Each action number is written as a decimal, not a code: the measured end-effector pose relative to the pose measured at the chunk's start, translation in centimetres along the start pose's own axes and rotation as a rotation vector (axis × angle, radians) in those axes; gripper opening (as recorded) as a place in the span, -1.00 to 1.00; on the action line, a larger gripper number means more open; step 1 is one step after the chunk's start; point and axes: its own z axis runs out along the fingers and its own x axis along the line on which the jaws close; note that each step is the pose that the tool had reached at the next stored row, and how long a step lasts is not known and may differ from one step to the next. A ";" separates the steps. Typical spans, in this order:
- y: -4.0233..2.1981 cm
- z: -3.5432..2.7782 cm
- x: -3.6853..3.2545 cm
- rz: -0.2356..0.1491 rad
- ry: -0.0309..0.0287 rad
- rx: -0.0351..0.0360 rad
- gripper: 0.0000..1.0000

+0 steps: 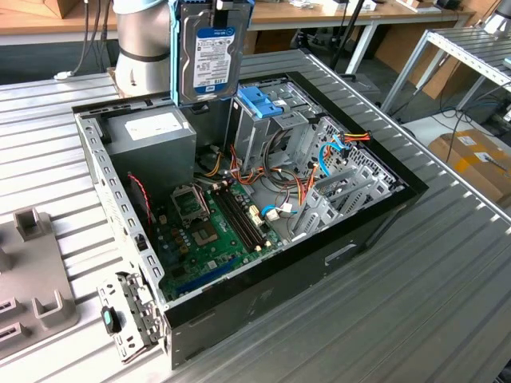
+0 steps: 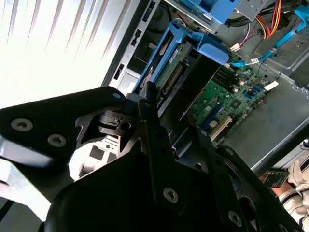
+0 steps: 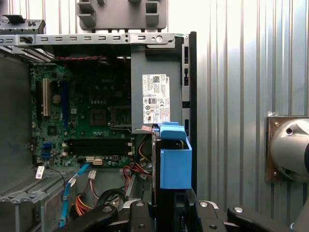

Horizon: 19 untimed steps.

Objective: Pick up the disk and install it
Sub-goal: 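Pick up the disk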

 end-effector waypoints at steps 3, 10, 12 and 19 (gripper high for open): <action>-0.36 0.01 -0.02 0.000 -0.0001 -0.0001 -0.30; -1.14 0.04 -0.06 0.000 0.0000 -0.0001 -0.30; -1.33 0.05 -0.07 0.000 0.0000 0.0000 -0.30; -1.60 0.05 -0.08 0.000 0.0000 0.0000 -0.30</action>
